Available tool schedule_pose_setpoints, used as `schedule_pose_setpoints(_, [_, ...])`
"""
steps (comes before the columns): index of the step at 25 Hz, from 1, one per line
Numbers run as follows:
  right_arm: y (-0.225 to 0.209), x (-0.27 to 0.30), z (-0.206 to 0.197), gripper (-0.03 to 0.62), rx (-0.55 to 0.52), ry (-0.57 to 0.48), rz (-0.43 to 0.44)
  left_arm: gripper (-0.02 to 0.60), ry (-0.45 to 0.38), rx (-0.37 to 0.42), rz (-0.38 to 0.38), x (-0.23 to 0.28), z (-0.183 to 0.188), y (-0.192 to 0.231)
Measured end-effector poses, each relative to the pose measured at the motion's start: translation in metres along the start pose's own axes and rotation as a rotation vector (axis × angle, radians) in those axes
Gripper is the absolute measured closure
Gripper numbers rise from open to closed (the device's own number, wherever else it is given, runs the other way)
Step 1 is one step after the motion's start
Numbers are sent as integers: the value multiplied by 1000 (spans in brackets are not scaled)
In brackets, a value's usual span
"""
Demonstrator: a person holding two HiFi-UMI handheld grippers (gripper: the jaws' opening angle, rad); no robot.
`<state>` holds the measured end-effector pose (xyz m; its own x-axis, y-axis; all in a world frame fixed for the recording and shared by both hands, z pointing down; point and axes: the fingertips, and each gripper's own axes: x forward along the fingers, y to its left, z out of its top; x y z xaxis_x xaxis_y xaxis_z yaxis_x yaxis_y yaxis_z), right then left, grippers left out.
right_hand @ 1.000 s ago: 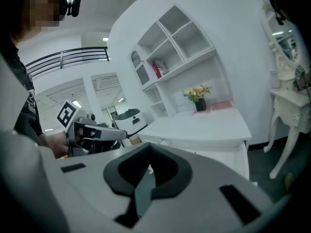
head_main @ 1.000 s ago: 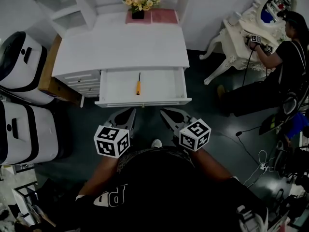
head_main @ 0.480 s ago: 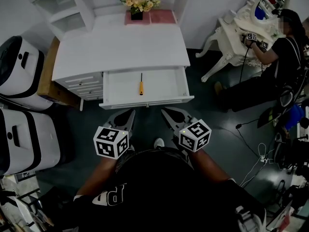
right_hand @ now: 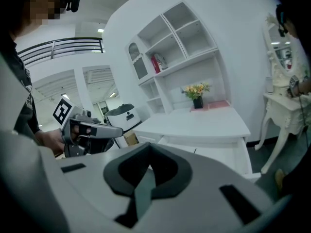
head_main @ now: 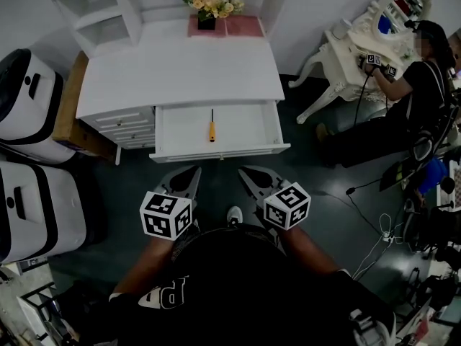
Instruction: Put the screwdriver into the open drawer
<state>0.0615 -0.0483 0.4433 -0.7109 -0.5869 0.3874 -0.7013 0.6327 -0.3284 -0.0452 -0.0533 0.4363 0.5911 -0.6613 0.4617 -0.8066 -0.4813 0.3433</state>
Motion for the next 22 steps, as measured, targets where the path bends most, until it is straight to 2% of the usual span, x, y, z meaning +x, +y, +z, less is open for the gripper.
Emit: schedule_pose_setpoints(22, [3, 2, -1, 586, 3, -6, -22, 571, 7, 27, 1, -8, 1, 5])
